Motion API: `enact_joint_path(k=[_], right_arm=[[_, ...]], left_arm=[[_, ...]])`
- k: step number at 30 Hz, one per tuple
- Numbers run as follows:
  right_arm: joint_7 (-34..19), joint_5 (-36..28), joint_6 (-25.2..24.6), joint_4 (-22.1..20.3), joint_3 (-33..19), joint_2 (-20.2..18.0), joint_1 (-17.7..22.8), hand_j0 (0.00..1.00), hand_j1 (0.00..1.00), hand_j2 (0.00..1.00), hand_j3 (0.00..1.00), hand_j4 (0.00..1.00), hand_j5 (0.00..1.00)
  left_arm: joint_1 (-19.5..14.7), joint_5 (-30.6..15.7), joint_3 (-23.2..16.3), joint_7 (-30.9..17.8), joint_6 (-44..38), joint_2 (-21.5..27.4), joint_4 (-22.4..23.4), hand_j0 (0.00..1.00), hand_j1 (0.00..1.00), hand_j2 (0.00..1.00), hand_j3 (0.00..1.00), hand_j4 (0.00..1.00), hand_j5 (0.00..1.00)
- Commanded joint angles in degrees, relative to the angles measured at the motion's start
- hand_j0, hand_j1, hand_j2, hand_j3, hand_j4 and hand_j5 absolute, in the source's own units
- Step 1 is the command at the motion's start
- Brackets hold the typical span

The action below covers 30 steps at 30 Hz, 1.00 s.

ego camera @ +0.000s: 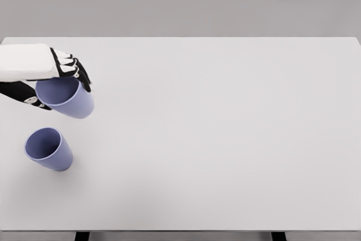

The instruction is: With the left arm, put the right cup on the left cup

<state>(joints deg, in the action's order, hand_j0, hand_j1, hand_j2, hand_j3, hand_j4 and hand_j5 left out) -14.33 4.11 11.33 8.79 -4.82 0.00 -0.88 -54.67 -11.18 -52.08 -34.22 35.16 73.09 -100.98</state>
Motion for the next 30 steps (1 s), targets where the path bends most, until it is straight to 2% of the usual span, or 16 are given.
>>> enact_joint_path(k=[1,9,13,16,30], right_arm=[[0.01,0.02,0.01,0.00,-0.01,0.00,0.00,1.00,1.00,1.00,1.00,1.00,1.00],[-0.08,0.02,0.01,0.00,-0.01,0.00,0.00,1.00,1.00,1.00,1.00,1.00,1.00],[0.01,0.02,0.01,0.00,-0.01,0.00,0.00,1.00,1.00,1.00,1.00,1.00,1.00],[-0.08,0.02,0.01,0.00,-0.01,0.00,0.00,1.00,1.00,1.00,1.00,1.00,1.00],[-0.08,0.02,0.01,0.00,-0.01,0.00,0.00,1.00,1.00,1.00,1.00,1.00,1.00]], left_arm=[[0.00,-1.03,0.13,0.12,-0.16,2.58,0.00,0.44,0.44,0.44,0.44,0.44,0.44],[0.88,-1.38,-0.04,0.12,-0.16,8.91,0.00,0.45,0.45,0.45,0.45,0.45,0.45],[2.64,-1.38,-0.04,0.12,-0.16,10.58,0.00,0.45,0.45,0.45,0.45,0.45,0.45],[2.72,-1.47,0.05,0.47,-0.16,12.25,0.00,0.45,0.45,0.45,0.45,0.45,0.45],[2.72,-2.61,0.40,0.47,-0.16,12.95,-0.09,0.45,0.45,0.45,0.45,0.45,0.45]])
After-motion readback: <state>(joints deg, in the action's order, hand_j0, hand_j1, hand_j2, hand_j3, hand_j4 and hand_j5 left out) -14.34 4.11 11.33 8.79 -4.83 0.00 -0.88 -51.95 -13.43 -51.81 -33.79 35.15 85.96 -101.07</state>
